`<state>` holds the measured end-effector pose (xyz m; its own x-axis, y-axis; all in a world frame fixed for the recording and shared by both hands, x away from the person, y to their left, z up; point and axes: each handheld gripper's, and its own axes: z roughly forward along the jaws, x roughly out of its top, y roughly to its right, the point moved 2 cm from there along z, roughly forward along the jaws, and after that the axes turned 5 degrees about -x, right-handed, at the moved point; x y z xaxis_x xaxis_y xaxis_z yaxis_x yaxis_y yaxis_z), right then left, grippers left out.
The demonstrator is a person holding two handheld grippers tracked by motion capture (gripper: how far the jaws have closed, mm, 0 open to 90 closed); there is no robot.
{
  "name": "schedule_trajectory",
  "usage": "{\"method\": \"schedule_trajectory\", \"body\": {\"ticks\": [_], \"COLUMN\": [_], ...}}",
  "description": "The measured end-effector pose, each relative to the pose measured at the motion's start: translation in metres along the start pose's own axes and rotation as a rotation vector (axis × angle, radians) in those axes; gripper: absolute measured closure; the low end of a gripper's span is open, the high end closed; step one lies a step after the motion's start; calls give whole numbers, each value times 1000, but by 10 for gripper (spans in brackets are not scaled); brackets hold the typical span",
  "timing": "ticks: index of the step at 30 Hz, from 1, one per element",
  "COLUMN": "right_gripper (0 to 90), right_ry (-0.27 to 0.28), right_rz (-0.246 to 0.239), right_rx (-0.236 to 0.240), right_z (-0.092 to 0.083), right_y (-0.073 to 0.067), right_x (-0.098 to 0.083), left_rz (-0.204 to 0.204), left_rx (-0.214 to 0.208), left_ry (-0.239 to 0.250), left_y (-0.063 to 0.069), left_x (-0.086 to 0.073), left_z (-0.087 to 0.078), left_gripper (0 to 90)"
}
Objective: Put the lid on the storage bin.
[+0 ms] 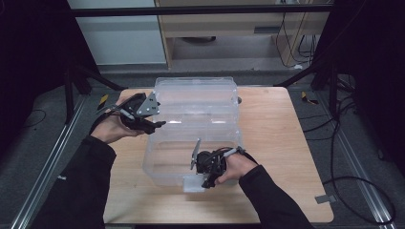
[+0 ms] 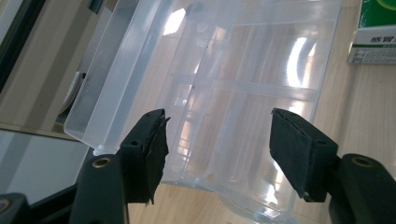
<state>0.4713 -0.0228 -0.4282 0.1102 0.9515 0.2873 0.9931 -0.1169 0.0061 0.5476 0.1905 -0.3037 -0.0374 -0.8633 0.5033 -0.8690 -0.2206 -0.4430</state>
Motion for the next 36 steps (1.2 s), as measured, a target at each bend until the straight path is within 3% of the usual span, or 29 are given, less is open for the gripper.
{"method": "schedule_trajectory", "body": {"ticks": [6,15,23,29,36], "right_gripper": [604,601,603,604,605], "right_ry": [-8,-8,-7,-9,-9], "right_rz": [-14,-21,-23,-27,-30], "right_rx": [4,1,-1,-3,-7], "right_z": [0,1,1,0,0], "right_y": [0,0,0,0,-1], "right_x": [0,0,0,0,0], "left_rz": [81,147,180,189,234], "left_rx": [13,10,13,-12,-8], "left_ry": [-41,-78,-101,-121,-165], "left_y": [-4,-7,-10,-11,-10], "left_x": [10,22,30,35,39], "left_z": [5,13,23,31,38], "left_gripper": [367,415,435,474,503]}}
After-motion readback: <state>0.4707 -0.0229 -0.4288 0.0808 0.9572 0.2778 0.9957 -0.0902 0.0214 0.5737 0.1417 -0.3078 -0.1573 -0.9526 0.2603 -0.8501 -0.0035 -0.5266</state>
